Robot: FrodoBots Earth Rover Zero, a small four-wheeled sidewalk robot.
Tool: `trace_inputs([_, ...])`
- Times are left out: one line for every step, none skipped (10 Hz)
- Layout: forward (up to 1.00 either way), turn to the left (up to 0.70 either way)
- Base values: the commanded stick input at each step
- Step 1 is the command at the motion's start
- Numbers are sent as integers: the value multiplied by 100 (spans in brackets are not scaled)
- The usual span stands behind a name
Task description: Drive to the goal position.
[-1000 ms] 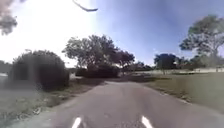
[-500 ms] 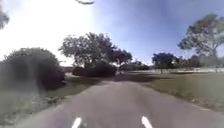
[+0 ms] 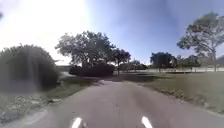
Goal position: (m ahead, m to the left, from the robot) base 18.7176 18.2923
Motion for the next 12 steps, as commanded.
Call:
trace_inputs([70,0])
trace_inputs([70,0])
trace_inputs([70,0])
trace_inputs([70,0])
trace_inputs([70,0])
trace_inputs([70,0])
trace_inputs([70,0])
trace_inputs([70,0])
trace_inputs([70,0])
trace_inputs([70,0])
trace_inputs([70,0])
trace_inputs([70,0])
